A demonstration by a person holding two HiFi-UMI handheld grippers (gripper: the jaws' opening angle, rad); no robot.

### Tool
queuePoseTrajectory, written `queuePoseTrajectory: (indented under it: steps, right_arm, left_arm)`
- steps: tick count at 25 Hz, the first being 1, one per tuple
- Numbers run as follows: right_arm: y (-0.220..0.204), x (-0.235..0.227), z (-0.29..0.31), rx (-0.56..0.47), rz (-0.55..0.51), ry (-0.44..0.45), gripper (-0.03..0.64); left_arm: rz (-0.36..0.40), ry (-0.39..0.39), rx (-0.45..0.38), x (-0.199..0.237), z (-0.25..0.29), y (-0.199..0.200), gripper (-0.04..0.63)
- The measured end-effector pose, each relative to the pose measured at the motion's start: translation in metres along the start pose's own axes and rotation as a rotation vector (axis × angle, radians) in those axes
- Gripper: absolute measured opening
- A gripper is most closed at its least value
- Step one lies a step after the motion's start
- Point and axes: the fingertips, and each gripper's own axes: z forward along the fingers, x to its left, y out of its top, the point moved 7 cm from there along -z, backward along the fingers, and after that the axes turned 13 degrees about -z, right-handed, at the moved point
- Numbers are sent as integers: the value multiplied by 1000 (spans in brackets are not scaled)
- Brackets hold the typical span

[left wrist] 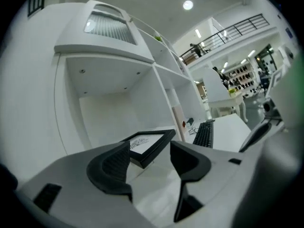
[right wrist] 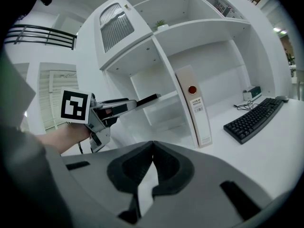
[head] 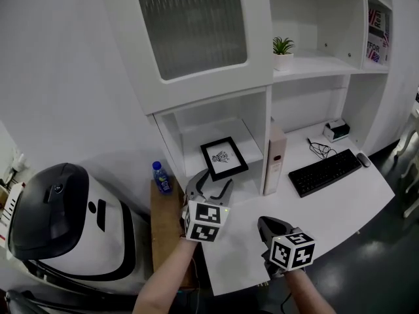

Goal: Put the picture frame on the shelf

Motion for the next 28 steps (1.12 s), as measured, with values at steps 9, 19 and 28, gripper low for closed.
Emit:
queuePoseTrajectory:
  steps: [9,19,28]
  right_arm:
    - [-5,3,-1,8,11,7,2]
    - [-4,2,-2,10,6,3,2]
    - [-7,-1,2,22,13,6,0]
  left_arm:
    - [-294,60,-7,7,0,-17,241]
    - [-323,84,16,20,4,-22,177]
    - [-295,89,22,25,12,-20,143]
